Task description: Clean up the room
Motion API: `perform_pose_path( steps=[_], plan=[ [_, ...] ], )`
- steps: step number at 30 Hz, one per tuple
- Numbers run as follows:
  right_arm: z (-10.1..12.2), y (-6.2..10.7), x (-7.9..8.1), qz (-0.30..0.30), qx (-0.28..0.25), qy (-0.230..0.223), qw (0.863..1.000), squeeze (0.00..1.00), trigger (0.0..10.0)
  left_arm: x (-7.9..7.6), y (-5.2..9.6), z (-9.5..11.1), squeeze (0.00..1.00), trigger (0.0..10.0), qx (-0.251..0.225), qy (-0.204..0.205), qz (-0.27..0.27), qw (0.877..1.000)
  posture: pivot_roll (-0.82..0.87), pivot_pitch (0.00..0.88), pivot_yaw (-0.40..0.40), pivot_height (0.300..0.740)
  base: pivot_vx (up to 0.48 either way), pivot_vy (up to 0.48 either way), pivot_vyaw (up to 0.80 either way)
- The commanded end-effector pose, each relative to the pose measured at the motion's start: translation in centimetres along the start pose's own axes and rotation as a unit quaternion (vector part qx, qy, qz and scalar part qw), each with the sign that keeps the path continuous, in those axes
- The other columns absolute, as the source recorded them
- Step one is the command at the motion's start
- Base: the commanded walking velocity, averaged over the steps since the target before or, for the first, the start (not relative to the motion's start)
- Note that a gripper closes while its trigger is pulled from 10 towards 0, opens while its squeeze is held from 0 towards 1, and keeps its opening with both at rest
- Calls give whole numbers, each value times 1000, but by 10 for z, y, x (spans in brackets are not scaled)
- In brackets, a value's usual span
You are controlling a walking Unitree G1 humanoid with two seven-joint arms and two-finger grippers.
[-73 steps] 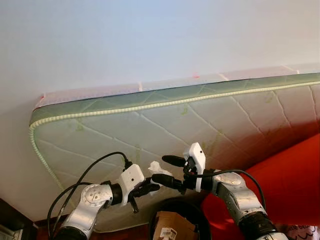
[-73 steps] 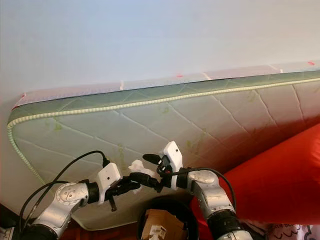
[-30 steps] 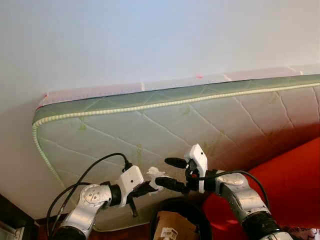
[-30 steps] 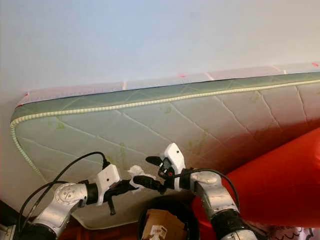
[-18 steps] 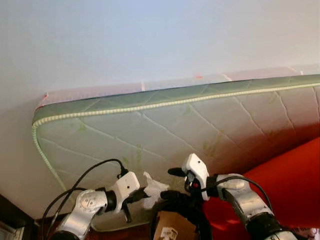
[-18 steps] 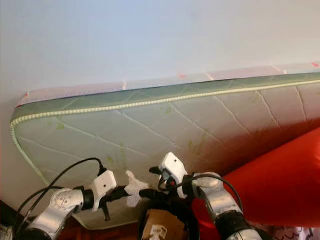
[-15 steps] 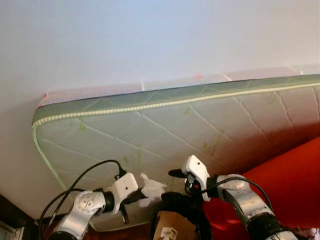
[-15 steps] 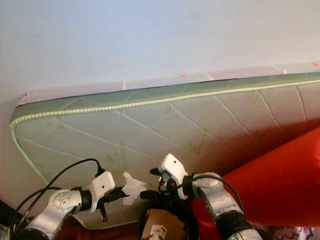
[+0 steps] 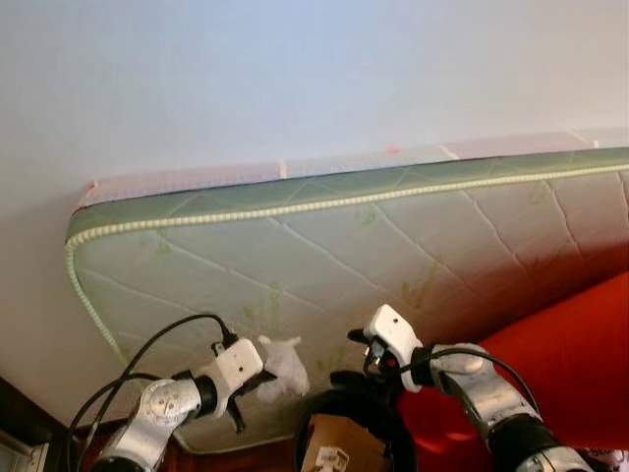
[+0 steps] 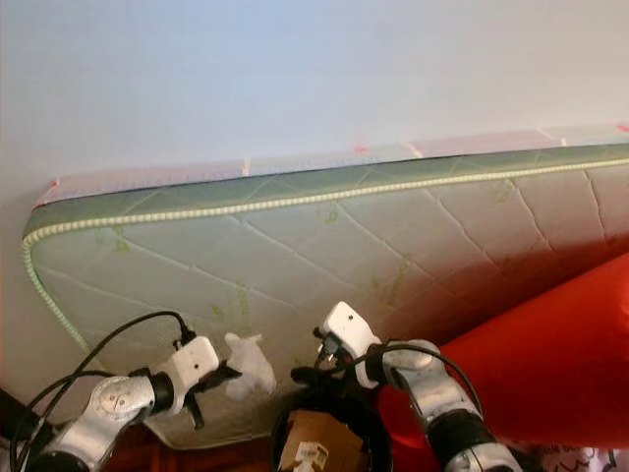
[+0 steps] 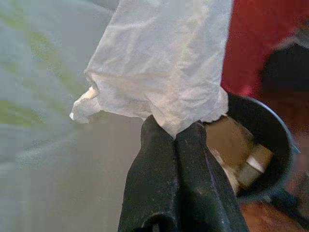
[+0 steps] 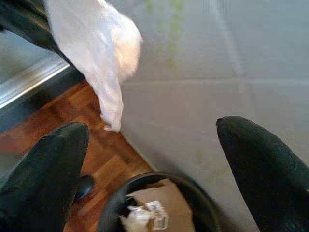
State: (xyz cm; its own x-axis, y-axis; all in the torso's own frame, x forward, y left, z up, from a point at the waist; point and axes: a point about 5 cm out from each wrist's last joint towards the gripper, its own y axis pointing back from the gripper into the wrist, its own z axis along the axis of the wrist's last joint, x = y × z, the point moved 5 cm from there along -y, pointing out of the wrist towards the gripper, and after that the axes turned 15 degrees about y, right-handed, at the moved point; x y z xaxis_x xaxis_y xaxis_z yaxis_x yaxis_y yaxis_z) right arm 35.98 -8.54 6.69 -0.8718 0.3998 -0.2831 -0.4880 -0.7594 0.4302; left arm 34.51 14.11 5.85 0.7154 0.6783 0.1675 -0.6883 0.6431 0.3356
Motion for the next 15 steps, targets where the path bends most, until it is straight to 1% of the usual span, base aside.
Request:
perform_pose_path(
  steps=[1, 2, 3, 5, 6, 9, 10, 11, 12, 15],
  plan=[
    [-5, 2, -4, -16, 8, -9, 1000, 0, 10000, 2, 0, 5, 0, 0, -14, 6, 8, 1000, 82, 126, -83, 740, 0, 0, 0],
    [-7, 1, -1, -13, 8, -11, 1000, 0, 10000, 4, 0, 10, 0, 0, -28, 18, 10, 999, 82, 124, -82, 740, 0, 0, 0],
    [-7, 1, 0, -10, 7, -11, 1000, 0, 10000, 4, 0, 11, 0, 0, -32, 22, 10, 999, 82, 124, -82, 740, 0, 0, 0],
    [-10, 1, 7, 4, 5, -14, 1000, 0, 10000, 6, -1, 21, 0, 0, -56, 36, 11, 998, 84, 121, -80, 740, 0, 0, 0],
    [-10, 1, 7, 4, 5, -14, 1000, 0, 10000, 6, -1, 21, 0, 0, -56, 36, 11, 998, 84, 121, -80, 740, 0, 0, 0],
    [-15, 1, 18, 34, 5, -12, 999, 0, 10000, 9, -2, 34, 0, 0, -85, 55, 10, 995, 82, 121, -76, 740, 0, 0, 0],
    [-15, 1, 18, 34, 5, -12, 999, 0, 10000, 9, -2, 34, 0, 0, -85, 55, 10, 995, 82, 121, -76, 740, 0, 0, 0],
    [-19, 3, 25, 53, 9, -9, 998, 0, 10000, 9, -4, 41, 0, 0, -101, 70, 5, 992, 79, 124, -75, 740, 0, 0, 0],
    [-20, 3, 27, 58, 11, -8, 998, 0, 10000, 9, -4, 43, 0, 0, -105, 74, 4, 992, 79, 124, -75, 740, 0, 0, 0],
    [-32, 4, 33, 69, 37, 4, 997, 0, 10000, 3, -7, 50, 0, 0, -121, 96, -14, 988, 71, 132, -73, 740, 0, 0, 0]
  ],
)
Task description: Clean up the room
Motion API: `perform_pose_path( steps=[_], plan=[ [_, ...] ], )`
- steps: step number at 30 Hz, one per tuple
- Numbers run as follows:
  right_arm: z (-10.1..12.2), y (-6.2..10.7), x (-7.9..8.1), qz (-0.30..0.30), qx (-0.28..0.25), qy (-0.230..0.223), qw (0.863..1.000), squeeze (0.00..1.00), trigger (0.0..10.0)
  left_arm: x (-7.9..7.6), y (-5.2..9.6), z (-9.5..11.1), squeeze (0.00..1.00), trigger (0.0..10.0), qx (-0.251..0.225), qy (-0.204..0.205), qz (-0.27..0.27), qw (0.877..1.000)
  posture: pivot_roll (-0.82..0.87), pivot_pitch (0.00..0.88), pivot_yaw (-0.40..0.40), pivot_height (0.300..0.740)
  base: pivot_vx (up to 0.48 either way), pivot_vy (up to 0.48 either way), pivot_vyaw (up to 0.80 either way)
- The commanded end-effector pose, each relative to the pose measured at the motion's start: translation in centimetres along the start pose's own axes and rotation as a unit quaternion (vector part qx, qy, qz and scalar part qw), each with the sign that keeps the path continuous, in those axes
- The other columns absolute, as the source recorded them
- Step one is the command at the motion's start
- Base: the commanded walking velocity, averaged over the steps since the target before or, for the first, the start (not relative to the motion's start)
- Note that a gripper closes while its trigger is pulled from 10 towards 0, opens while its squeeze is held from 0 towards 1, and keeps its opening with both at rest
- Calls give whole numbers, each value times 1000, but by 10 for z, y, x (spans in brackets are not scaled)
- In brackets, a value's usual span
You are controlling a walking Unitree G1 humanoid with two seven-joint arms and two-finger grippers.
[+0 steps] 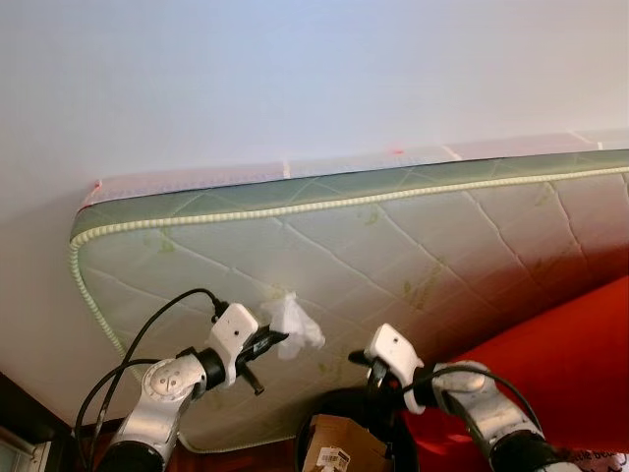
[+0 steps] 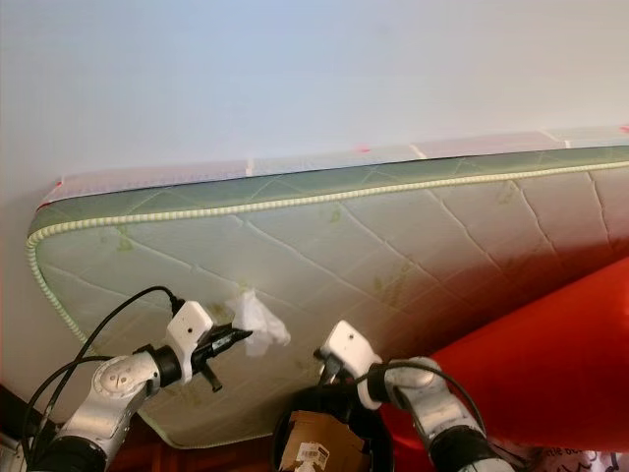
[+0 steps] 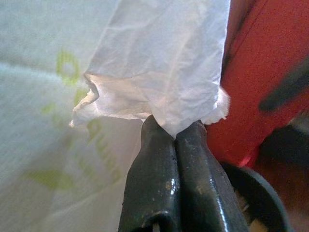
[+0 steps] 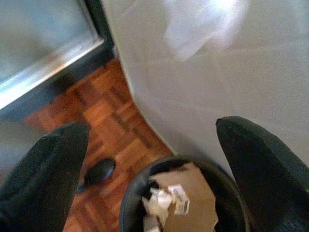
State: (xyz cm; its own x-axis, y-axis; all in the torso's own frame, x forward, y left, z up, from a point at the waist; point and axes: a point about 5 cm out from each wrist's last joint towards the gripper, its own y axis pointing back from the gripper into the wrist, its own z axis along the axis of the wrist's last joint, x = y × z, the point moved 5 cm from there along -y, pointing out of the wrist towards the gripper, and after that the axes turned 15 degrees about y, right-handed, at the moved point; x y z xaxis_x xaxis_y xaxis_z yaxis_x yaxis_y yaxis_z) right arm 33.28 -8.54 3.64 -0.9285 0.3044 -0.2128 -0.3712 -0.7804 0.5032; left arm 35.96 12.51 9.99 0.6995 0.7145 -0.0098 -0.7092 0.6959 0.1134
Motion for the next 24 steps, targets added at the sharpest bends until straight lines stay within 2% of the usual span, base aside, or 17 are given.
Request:
perform_pose_path(
  steps=[1, 8, 11, 14, 16, 17, 18, 19, 21, 24],
  plan=[
    [-8, 4, 2, 3, 16, 8, 1000, 0, 10000, -6, -3, 4, 0, 0, -7, 12, -16, 1000, 71, 132, -73, 740, 0, 0, 0],
    [-5, 4, 1, -16, -13, -10, 1000, 0, 10000, -13, -3, 0, 0, 0, 2, 31, -38, 999, 70, 152, -64, 740, 0, 0, 0],
    [-12, 5, -1, -33, 4, -11, 999, 0, 10000, -11, -1, -3, 0, 0, 7, 31, -27, 999, 68, 159, -62, 740, 0, 0, 0],
    [-23, 5, -13, -98, 23, -46, 994, 0, 10000, -4, 1, -8, 0, 0, 15, 27, 1, 1000, 68, 159, -62, 740, 0, 0, 0],
    [-39, 4, -11, -134, 42, -83, 987, 0, 10000, -2, 3, -16, 0, 4275, 21, 38, 20, 999, 67, 161, -63, 740, 0, 0, 0],
    [-39, 4, -11, -134, 42, -83, 987, 0, 10000, -2, 3, -16, 0, 4275, 21, 38, 20, 999, 67, 161, -63, 740, 0, 0, 0],
    [-46, 4, -9, -145, 52, -95, 983, 0, 10000, -3, 4, -19, 0, 9922, 23, 41, 25, 999, 67, 161, -63, 740, 0, 0, 0],
    [-60, 5, -3, -167, 71, -122, 976, 0, 10000, -3, 5, -25, 0, 10000, 25, 53, 37, 998, 67, 162, -63, 740, 0, 0, 0],
    [-71, 6, 2, -188, 87, -142, 968, 0, 10000, -1, 7, -31, 0, 10000, 27, 64, 53, 996, 67, 162, -64, 740, 0, 0, 0],
    [-99, 11, 15, -235, 123, -206, 942, 0, 10000, 5, 14, -47, 0, 10000, 40, 98, 94, 990, 70, 163, -64, 740, 0, 0, 0]
  ],
)
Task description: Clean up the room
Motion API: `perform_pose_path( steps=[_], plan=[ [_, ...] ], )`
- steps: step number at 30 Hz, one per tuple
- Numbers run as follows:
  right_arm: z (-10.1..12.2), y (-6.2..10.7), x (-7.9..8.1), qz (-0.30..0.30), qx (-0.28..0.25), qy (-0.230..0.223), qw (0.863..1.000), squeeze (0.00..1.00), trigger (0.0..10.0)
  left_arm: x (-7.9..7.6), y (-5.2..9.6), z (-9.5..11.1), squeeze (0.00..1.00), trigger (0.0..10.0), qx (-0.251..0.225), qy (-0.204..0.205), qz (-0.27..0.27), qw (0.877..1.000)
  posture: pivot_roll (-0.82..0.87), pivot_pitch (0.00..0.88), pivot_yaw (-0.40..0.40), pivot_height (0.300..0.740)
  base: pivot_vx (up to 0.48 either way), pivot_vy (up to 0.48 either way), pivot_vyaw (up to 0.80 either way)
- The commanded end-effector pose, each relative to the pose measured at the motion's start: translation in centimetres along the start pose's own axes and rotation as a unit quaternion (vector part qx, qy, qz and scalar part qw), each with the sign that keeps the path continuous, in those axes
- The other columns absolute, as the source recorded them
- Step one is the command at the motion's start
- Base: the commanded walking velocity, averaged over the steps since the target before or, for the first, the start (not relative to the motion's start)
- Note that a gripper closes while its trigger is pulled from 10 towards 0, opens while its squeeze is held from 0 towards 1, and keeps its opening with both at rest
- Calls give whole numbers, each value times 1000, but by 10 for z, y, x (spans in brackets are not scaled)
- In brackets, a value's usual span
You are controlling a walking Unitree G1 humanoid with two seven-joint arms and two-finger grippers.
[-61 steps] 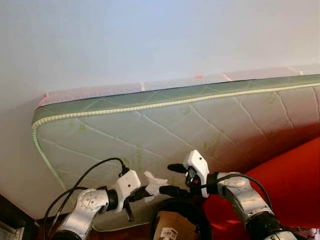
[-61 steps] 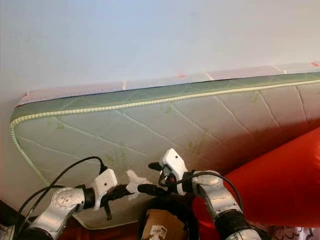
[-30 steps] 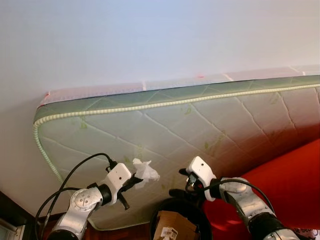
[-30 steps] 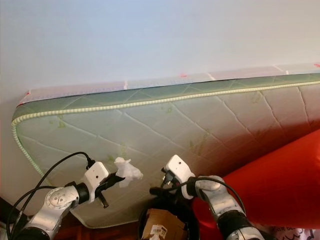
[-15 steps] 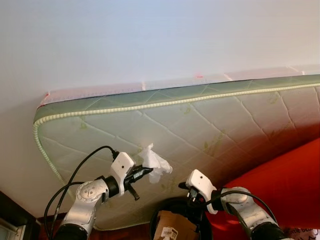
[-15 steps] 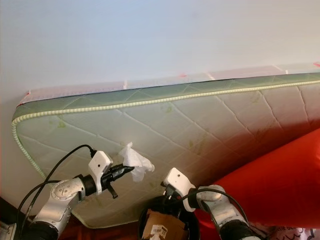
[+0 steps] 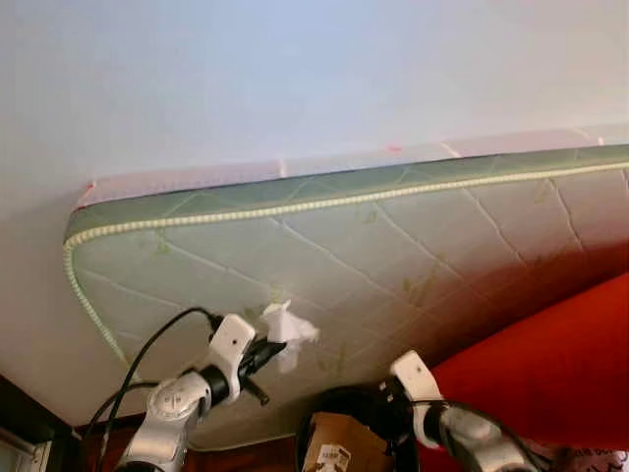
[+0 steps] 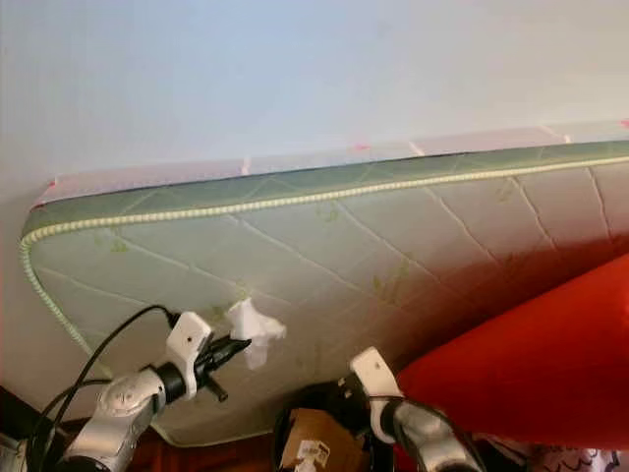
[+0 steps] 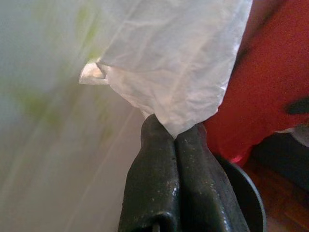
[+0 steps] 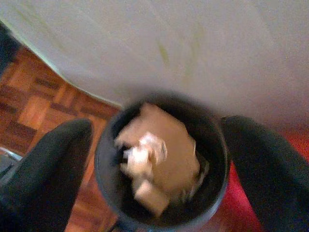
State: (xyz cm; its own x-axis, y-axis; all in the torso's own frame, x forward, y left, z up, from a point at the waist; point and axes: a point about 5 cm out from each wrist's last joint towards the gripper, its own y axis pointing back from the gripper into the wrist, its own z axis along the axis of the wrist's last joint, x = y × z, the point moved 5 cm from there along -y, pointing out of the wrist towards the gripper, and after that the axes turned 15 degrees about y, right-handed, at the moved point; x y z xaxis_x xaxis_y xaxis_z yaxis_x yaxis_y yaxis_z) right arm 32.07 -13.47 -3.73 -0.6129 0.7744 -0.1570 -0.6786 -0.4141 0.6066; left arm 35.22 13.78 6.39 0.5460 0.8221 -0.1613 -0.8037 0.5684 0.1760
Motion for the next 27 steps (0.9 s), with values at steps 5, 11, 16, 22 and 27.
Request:
perform_pose_path(
  steps=[5, 11, 16, 22, 27],
  plan=[
    [-60, 12, 3, -85, 81, -131, 984, 0, 10000, 26, 16, -45, 0, 10000, 40, 91, 118, 988, 74, 158, -64, 740, 0, 0, 0],
    [-89, 20, 20, -93, 121, -151, 977, 0, 10000, 45, 46, -100, 0, 10000, 114, 159, 239, 951, 74, 131, -58, 740, 0, 0, 0],
    [-106, 25, 30, -109, 150, -167, 968, 0, 10000, 54, 78, -137, 0, 10000, 153, 198, 335, 908, 69, 120, -55, 740, 0, 0, 0],
    [-127, 32, 49, -115, 185, -194, 956, 0, 10000, 51, 105, -167, 0, 10000, 177, 233, 400, 869, 76, 112, -54, 740, 0, 0, 0],
    [-138, 39, 52, -127, 199, -202, 951, 0, 10000, 45, 115, -180, 0, 10000, 200, 234, 413, 857, 75, 132, -54, 740, 0, 0, 0]
  ],
)
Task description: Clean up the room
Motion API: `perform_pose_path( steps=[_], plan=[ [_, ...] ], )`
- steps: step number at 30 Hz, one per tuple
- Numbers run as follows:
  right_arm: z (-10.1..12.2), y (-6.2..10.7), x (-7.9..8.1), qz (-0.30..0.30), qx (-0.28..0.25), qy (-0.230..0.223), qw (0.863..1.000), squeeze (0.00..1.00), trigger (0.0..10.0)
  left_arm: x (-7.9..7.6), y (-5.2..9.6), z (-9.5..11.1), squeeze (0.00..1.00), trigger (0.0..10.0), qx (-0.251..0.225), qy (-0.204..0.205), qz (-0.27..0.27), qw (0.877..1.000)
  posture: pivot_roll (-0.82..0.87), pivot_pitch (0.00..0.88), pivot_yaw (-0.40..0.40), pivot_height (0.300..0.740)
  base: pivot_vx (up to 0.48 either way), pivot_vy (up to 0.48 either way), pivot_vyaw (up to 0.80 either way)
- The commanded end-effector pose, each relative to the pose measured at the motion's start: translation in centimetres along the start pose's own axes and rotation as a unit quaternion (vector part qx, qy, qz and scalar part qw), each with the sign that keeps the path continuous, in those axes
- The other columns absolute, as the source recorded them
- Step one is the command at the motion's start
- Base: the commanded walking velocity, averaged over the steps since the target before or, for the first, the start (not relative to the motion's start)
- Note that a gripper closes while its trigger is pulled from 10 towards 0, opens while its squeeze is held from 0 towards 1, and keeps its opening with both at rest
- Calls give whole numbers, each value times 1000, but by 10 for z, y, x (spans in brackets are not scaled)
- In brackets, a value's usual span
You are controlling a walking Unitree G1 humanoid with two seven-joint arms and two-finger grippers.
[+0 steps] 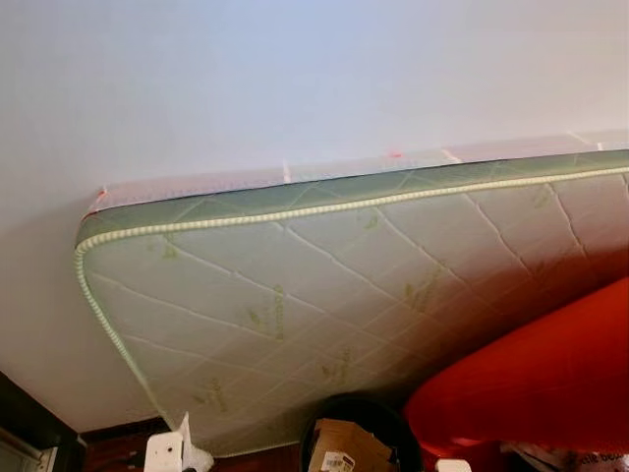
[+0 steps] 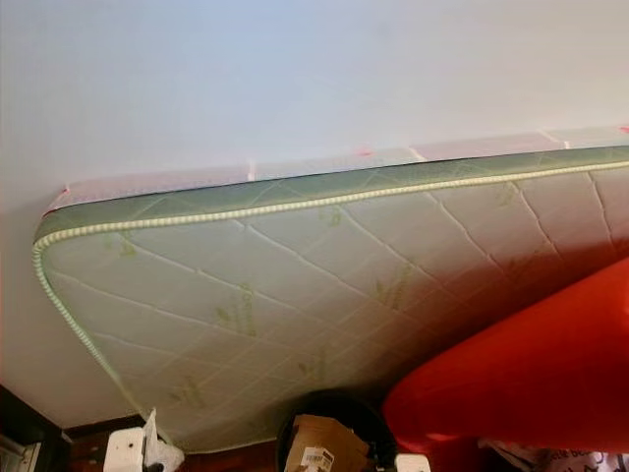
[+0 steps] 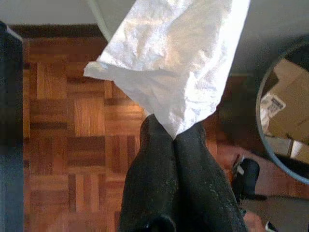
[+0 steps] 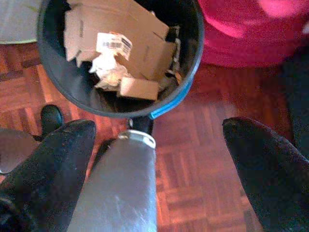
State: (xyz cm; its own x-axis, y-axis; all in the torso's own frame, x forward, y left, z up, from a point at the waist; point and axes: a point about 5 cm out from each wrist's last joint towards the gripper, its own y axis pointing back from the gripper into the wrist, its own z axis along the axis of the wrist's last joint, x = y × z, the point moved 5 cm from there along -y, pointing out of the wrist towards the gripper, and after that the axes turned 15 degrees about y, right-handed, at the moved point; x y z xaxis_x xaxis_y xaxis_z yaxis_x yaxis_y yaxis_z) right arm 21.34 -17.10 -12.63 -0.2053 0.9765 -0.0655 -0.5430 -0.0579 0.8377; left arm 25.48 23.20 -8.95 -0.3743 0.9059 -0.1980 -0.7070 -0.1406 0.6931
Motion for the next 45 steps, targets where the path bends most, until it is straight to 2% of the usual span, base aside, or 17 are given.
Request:
perform_pose_path(
  steps=[1, 6, 12, 30, 45],
  plan=[
    [-9, 2, -4, -9, 10, -8, 1000, 0, 10000, 10, 4, -16, 0, 10000, 20, 9, 23, 999, 72, 136, -53, 740, 0, 0, 0],
    [-6, 2, -8, -11, -5, -31, 999, 0, 10000, 18, 6, -25, 0, 10000, 30, 35, 43, 998, 65, 149, -55, 740, 0, 0, 0],
    [-7, 2, -10, -19, 1, -20, 1000, 0, 10000, 19, 7, -28, 0, 10000, 32, 41, 45, 998, 68, 159, -54, 740, 0, 0, 0],
    [-3, 2, -8, -15, -9, -28, 999, 0, 10000, 23, 9, -34, 0, 10000, 41, 40, 49, 997, 66, 170, -51, 740, 0, 0, 0],
    [-5, 2, -6, -5, -7, -11, 1000, 0, 10000, 24, 10, -39, 0, 10000, 45, 37, 50, 997, 67, 144, -54, 740, 0, 0, 0]
  ],
)
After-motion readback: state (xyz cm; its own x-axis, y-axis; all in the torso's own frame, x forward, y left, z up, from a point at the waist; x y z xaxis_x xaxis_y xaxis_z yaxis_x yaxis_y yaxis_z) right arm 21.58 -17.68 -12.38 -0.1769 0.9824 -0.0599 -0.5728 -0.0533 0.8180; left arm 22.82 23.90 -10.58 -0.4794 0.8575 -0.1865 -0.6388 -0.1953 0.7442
